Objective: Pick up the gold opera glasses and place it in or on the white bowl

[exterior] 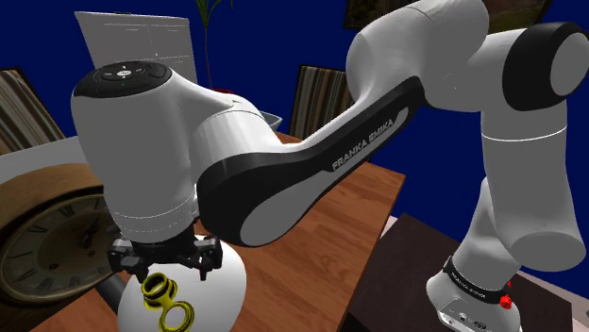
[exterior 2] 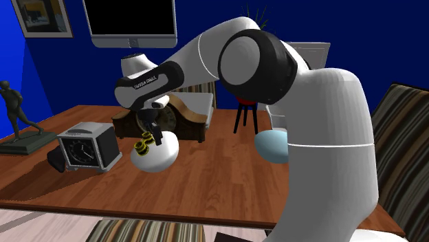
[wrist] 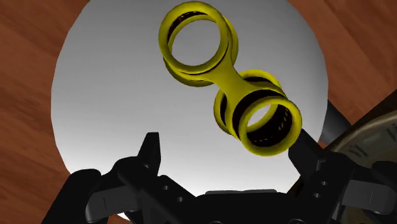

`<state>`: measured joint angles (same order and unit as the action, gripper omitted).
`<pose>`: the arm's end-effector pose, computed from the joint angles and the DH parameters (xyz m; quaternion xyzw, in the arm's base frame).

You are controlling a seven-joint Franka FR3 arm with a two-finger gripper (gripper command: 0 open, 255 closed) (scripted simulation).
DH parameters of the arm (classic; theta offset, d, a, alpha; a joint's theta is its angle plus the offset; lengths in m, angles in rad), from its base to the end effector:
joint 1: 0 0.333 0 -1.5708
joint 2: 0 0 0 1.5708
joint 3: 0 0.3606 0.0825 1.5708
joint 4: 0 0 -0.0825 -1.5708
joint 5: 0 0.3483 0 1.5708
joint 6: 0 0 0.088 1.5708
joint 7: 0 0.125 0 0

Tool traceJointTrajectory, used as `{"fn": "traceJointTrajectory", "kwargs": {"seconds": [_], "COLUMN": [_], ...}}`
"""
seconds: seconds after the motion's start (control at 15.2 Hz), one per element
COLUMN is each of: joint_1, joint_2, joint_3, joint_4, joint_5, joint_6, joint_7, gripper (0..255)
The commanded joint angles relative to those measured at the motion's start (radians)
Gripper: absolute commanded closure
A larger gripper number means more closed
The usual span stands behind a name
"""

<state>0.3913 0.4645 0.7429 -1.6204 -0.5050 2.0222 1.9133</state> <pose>0.3749 0.5394 0.4526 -0.9464 0.3115 -0.0790 0.0332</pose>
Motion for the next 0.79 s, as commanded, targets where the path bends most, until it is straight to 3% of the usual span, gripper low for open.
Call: {"fn": "traceJointTrajectory", "kwargs": {"seconds": [0.0,0.2,0.73], "joint_1": [-0.003,-0.004,-0.004], "joint_2": [-0.015,-0.050,-0.050], "joint_3": [0.008,0.026,0.026], "joint_4": [0.013,0.059,0.059], "joint_5": [0.013,0.044,0.044], "joint_6": [-0.024,-0.095,-0.095], "joint_7": [-0.008,-0.028,-0.028], "gripper": [0,0,0]}}
